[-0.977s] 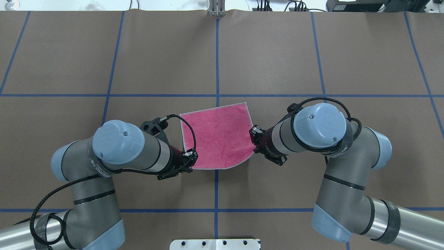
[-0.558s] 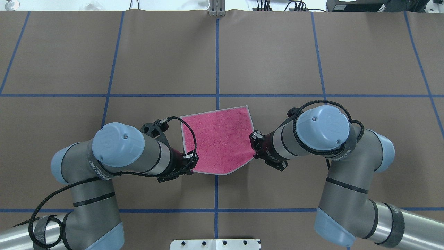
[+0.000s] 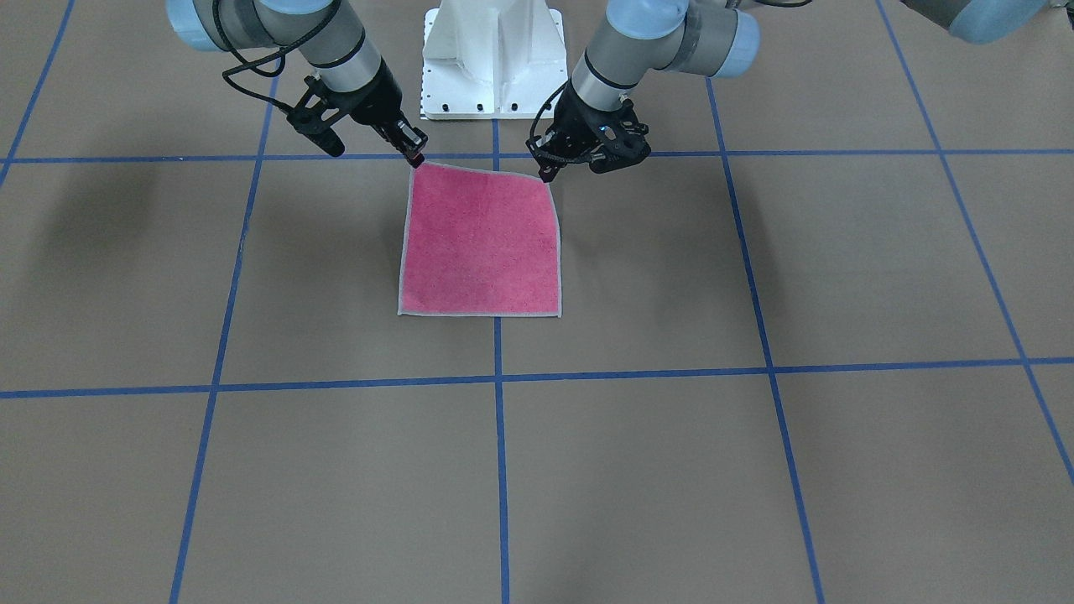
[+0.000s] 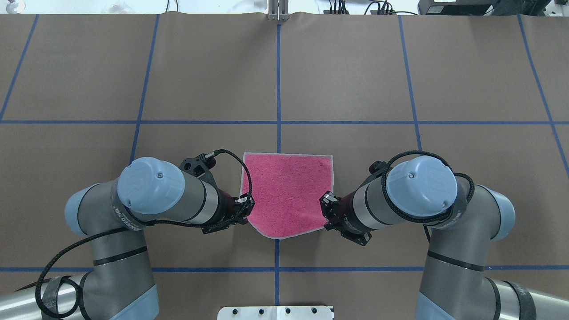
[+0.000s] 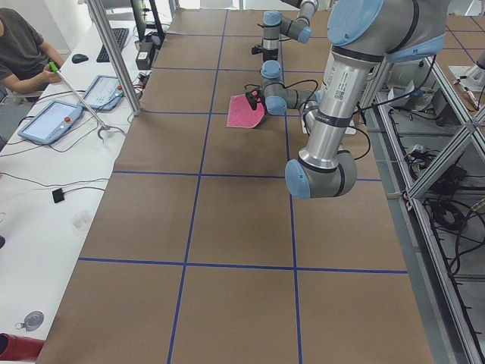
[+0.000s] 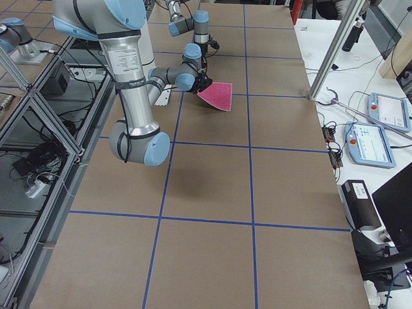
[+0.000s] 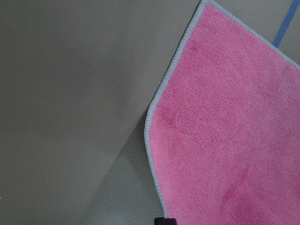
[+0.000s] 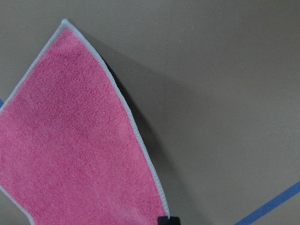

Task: Fold towel twice with both arms
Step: 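Grasp the two near corners of the pink towel with both grippers, then lift the near edge with both grippers and fold it over toward the far edge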

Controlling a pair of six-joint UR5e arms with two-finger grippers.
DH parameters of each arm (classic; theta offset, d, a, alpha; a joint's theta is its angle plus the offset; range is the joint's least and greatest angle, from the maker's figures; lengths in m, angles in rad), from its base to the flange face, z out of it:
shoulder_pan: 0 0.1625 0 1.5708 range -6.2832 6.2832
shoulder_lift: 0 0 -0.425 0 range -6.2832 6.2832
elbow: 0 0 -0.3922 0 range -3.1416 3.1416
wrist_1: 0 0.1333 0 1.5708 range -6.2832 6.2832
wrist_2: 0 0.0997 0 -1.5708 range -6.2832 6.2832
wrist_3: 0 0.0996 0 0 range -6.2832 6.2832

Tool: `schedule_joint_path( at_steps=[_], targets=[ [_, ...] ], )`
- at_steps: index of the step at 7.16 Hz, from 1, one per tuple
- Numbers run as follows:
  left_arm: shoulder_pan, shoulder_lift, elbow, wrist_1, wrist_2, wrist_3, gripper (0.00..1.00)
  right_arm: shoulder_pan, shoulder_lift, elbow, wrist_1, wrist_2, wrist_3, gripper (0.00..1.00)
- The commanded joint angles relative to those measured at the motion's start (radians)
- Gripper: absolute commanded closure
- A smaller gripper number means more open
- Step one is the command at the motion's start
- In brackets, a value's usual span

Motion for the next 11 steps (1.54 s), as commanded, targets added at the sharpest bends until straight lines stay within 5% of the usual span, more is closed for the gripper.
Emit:
schedule_joint_path(
  at_steps=[1,4,11],
  targets=[
    [-0.001,0.000,-0.014,0.001,-0.001,0.000,1.00,-0.003,-0.001,0.006,0.000,0.000,0.008,1.00],
    [-0.026,-0.007,0.001,0.001,0.002,0.015,1.00,0.082,0.010,-0.017,-0.003,0.017,0.002,1.00],
    [-0.129,-0.065,0.093,-0.011,0.005,0.051,1.00,0.225,0.165,-0.230,0.006,0.124,0.002,1.00]
  ],
)
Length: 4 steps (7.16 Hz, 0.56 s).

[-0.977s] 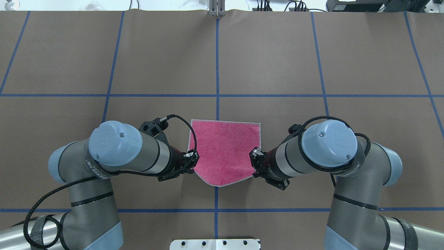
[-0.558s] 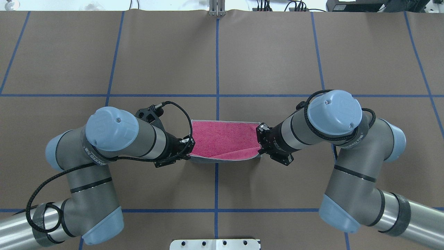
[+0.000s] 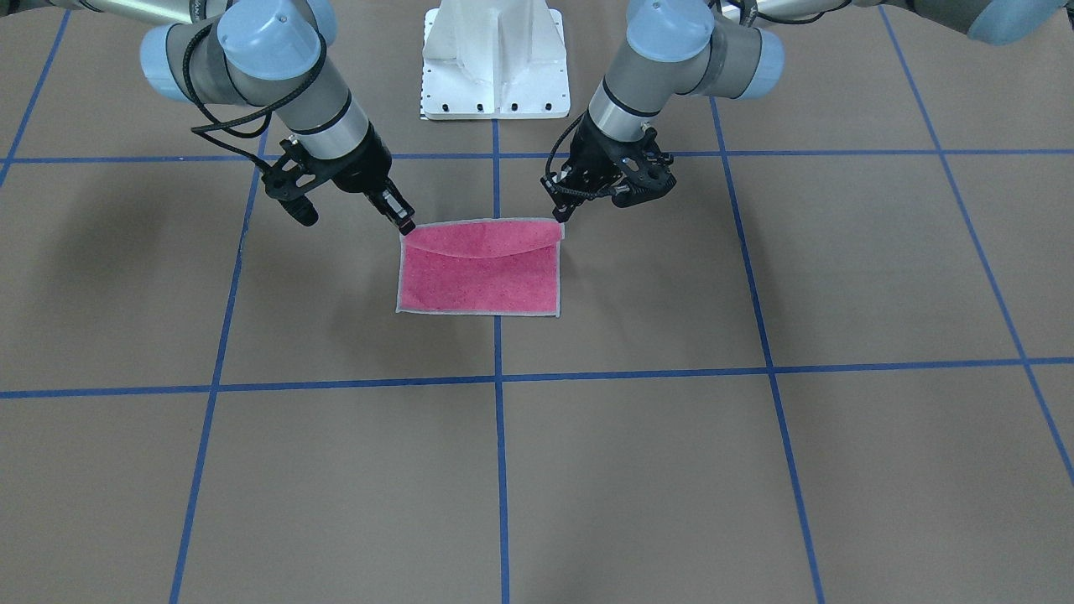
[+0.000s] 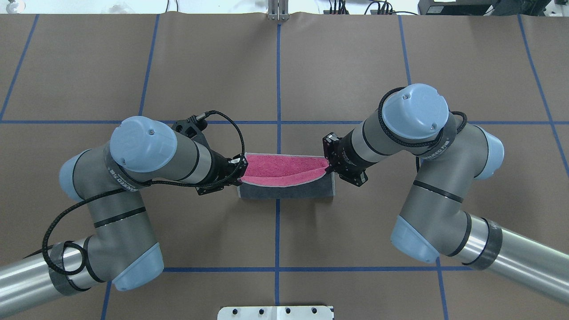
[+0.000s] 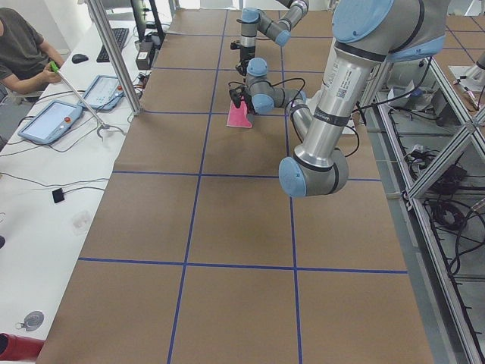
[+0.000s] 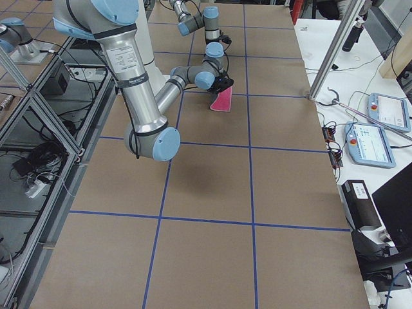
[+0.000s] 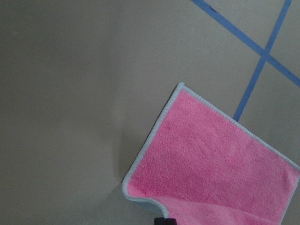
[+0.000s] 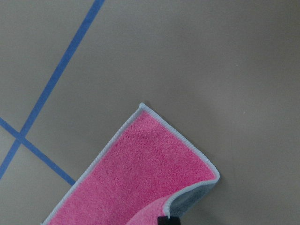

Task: Fold towel twice with both arms
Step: 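Lift the near edge with both grippers and fold it over toward the far edge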

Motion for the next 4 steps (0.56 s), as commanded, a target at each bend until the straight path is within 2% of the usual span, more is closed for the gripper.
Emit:
schedule_joint_path(
  at_steps=[1,4],
  targets=[
    [-0.018,-0.033,0.048,0.000,0.010,0.002,1.00,0.019,0.031,-0.051,0.004,0.023,0.003,1.00],
    [-0.030,-0.072,0.118,-0.005,0.019,0.000,1.00,0.030,0.040,-0.077,0.004,0.023,0.005,1.00]
  ],
)
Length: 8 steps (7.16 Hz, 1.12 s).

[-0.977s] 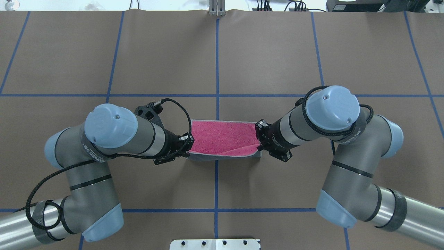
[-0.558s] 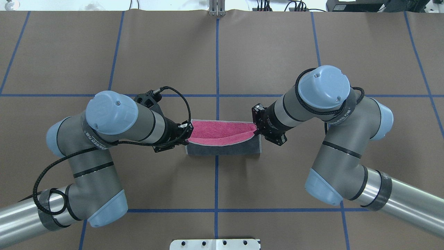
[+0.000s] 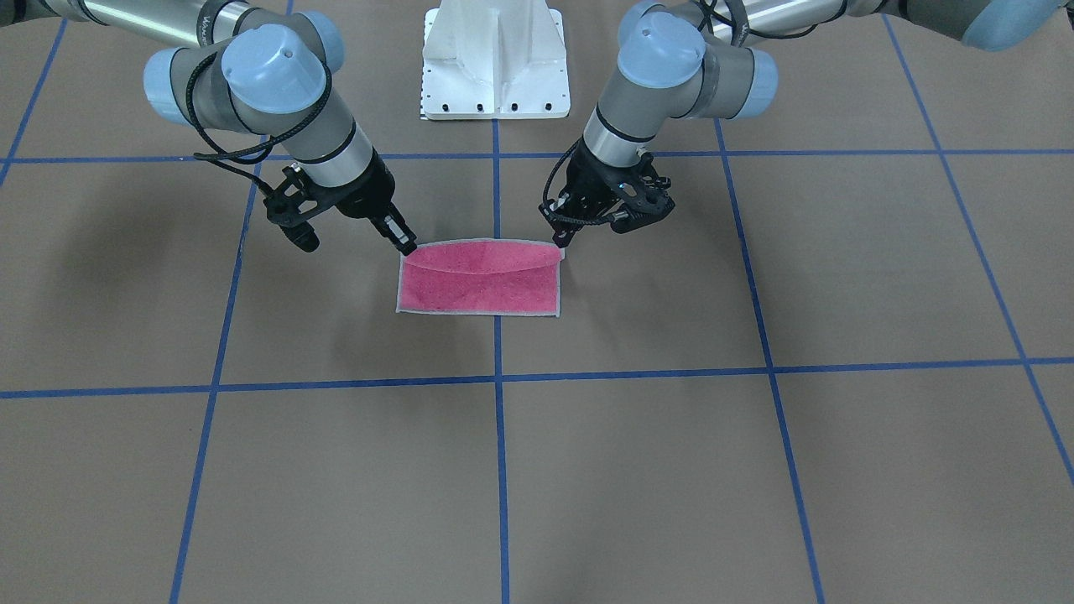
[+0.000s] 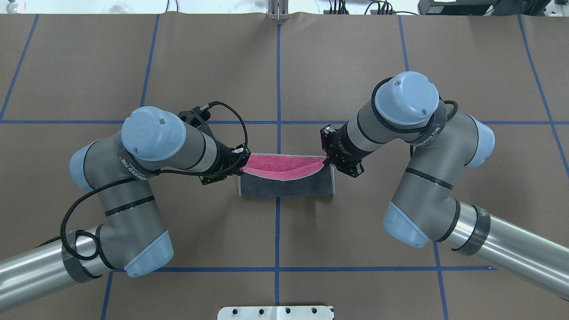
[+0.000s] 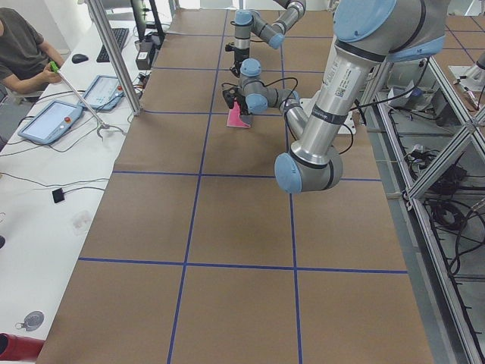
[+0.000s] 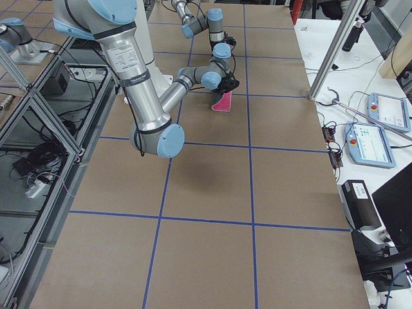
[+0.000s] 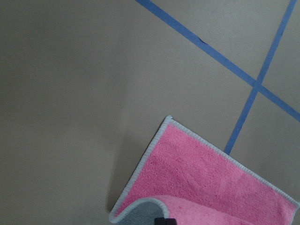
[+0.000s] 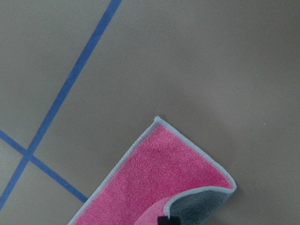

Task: Fold towel twice with both arms
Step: 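Lift the near edge with both grippers and fold it over toward the far edge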

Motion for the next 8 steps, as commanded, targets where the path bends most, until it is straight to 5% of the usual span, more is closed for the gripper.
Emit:
schedule_joint_path(
  at_steps=[1,8],
  targets=[
    [-0.004,-0.028,0.046,-0.005,0.012,0.000,1.00,0.002,0.043,-0.055,0.000,0.000,0.002,1.00],
    [-0.023,-0.028,0.125,-0.088,0.014,0.000,1.00,0.010,0.051,-0.100,0.005,-0.001,-0.012,1.00]
  ],
)
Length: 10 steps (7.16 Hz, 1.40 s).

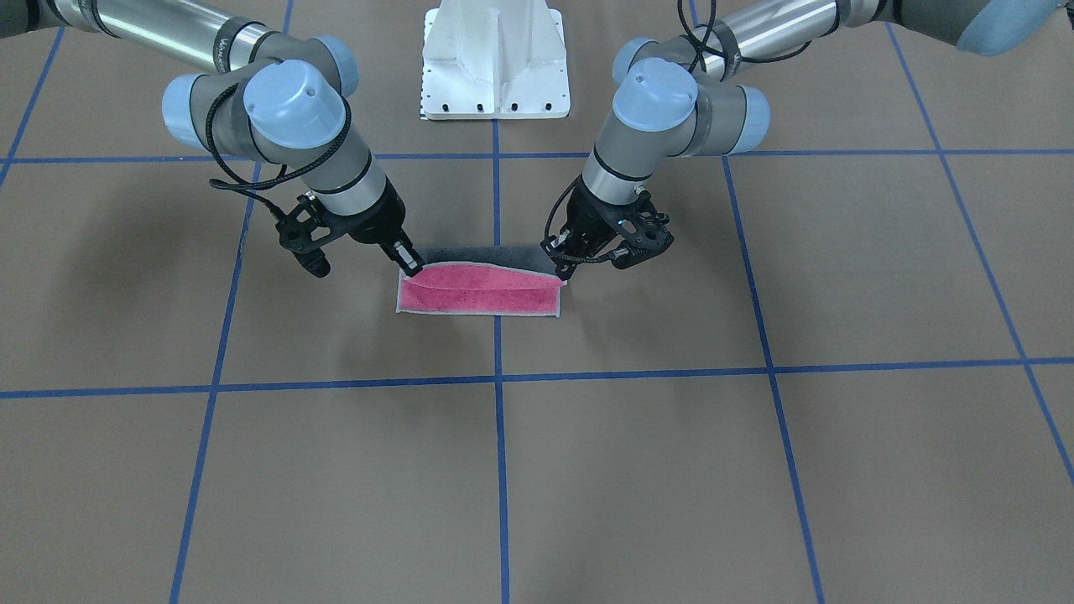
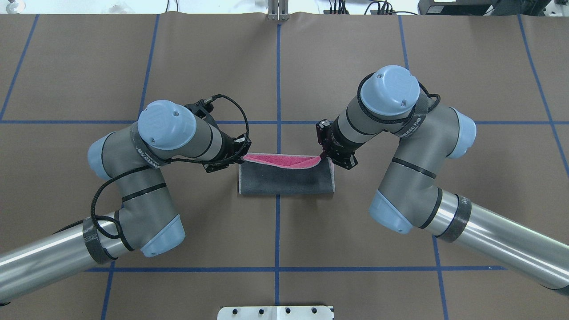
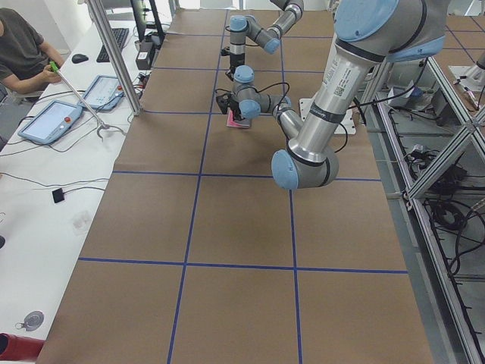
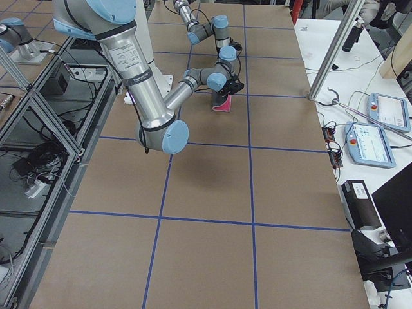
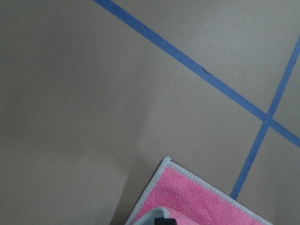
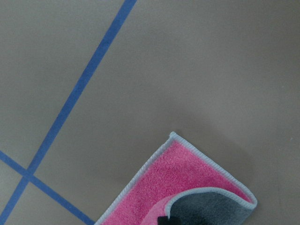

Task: Fold towel twice with both arms
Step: 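Lift the near edge with both grippers and fold it over toward the far edge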

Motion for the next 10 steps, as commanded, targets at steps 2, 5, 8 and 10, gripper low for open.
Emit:
schedule_joint_path(
  at_steps=[2,5,8,10],
  targets=[
    [-0.005,0.000,0.011,-0.006,0.000,0.000,1.00,0.006,0.011,-0.021,0.000,-0.001,0.000,1.00],
    [-0.005,-0.006,0.021,-0.006,0.000,0.000,1.00,0.008,0.011,-0.030,0.000,-0.001,0.000,0.98],
    [-0.010,-0.041,0.052,-0.006,0.008,0.000,1.00,0.009,0.012,-0.033,0.000,-0.001,0.001,0.92],
    [-0.010,-0.041,0.061,-0.006,0.008,0.000,1.00,0.009,0.011,-0.035,0.000,-0.001,0.000,0.90]
  ],
)
